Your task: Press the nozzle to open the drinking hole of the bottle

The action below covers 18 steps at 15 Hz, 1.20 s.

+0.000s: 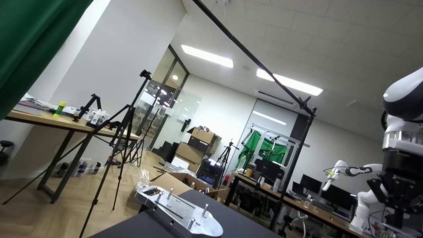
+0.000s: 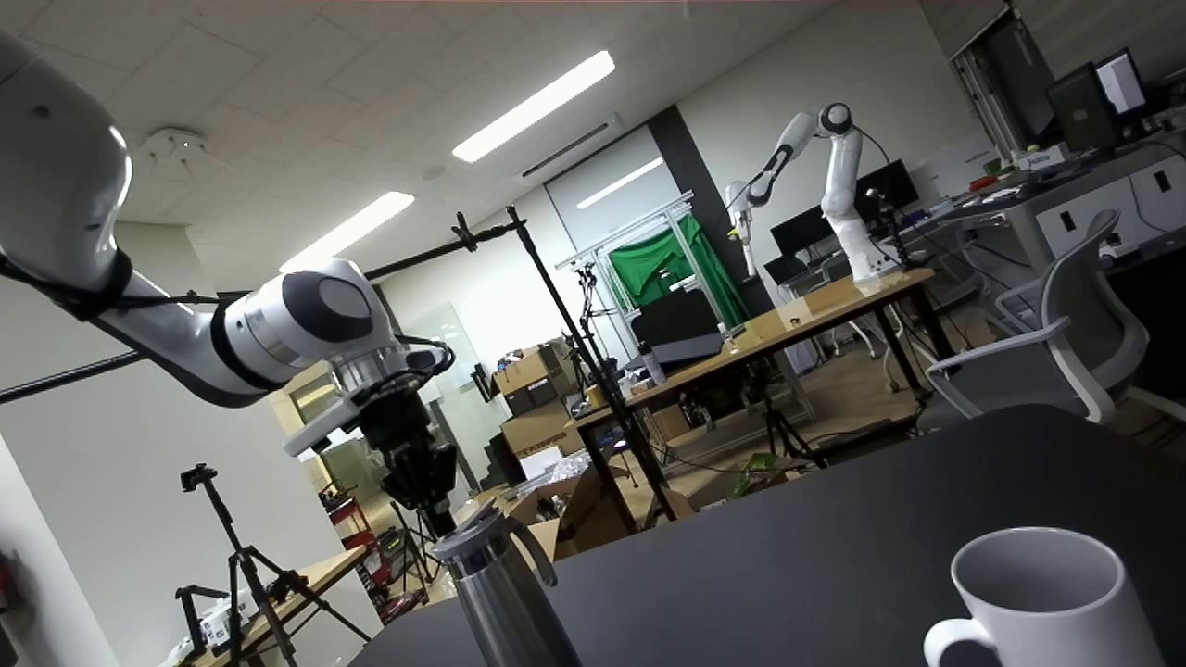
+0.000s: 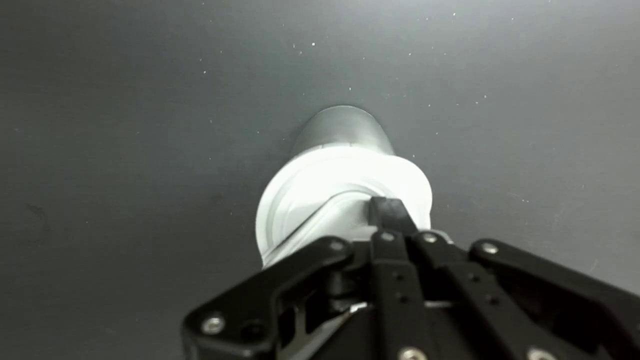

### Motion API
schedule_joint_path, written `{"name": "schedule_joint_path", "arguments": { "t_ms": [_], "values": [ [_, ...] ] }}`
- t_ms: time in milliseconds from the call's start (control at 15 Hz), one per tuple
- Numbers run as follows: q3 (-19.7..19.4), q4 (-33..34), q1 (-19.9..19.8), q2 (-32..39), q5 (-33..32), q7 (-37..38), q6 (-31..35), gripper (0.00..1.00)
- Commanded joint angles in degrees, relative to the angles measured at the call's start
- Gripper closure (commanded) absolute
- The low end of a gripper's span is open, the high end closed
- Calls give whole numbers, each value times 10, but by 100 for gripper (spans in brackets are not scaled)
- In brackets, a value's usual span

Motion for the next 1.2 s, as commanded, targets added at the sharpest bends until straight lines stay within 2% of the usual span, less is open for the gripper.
{"name": "schedule_joint_path", "arguments": {
  "t_ms": [0,67,133,200,400,800,867,1067,1133],
  "values": [
    [-13,2,15,-45,-37,45,-29,100],
    [-13,0,17,-59,-48,52,-40,100],
    [-12,-7,16,-78,-55,62,-49,74],
    [-11,-13,16,-98,-64,72,-66,74],
    [-1,-23,11,-150,-83,92,-125,54],
    [15,-66,-6,-242,-66,81,-249,14],
    [18,-40,-7,-206,-67,70,-223,32],
    [21,-58,-12,-233,-67,69,-243,14],
    [21,-60,-13,-235,-67,69,-243,14]
  ]
}}
